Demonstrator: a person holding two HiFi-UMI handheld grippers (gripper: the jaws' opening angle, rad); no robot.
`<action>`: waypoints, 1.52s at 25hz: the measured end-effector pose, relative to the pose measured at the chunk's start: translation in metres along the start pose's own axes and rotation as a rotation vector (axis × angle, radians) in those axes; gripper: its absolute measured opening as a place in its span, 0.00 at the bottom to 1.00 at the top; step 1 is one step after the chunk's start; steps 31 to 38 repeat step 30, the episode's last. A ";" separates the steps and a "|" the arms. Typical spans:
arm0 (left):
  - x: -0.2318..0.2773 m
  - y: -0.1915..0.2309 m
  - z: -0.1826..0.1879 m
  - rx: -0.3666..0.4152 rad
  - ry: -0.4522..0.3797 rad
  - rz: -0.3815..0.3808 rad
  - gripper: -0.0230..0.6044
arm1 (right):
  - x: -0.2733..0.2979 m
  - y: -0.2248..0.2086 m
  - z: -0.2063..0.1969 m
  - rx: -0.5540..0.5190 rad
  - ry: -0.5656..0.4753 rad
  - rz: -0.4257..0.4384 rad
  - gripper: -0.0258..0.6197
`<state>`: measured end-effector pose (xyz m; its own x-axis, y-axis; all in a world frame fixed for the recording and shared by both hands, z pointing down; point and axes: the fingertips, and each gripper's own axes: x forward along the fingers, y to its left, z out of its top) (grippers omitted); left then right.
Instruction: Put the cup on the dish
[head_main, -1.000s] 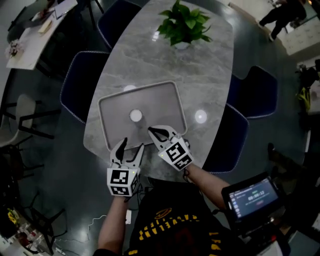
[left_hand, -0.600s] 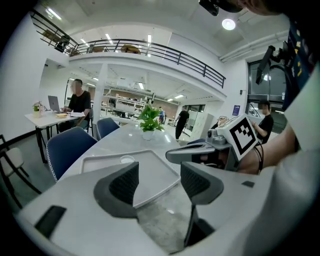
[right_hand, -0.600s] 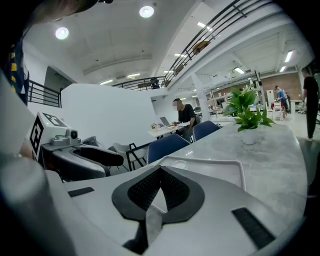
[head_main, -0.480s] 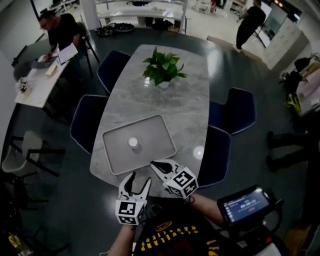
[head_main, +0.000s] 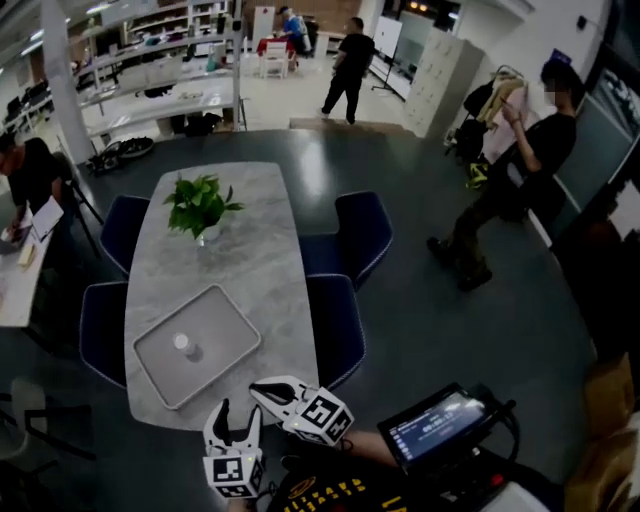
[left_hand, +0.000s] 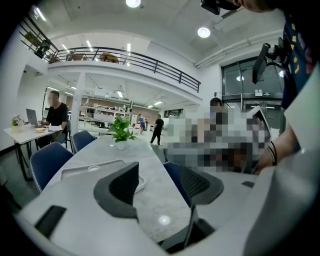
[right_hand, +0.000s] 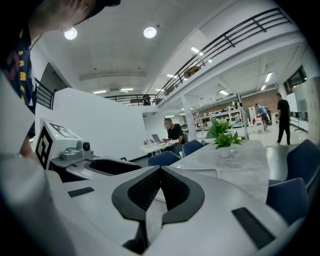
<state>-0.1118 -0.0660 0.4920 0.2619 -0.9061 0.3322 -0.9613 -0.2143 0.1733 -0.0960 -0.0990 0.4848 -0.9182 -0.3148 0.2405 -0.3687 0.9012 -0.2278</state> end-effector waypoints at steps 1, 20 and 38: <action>-0.001 -0.012 0.003 0.001 -0.003 -0.021 0.46 | -0.012 0.001 0.002 0.003 -0.008 -0.016 0.05; 0.010 -0.098 0.022 0.053 -0.022 0.072 0.46 | -0.106 -0.036 0.024 -0.038 -0.073 0.026 0.05; 0.001 -0.109 0.017 0.041 -0.011 0.201 0.46 | -0.107 -0.026 0.020 -0.066 -0.051 0.165 0.05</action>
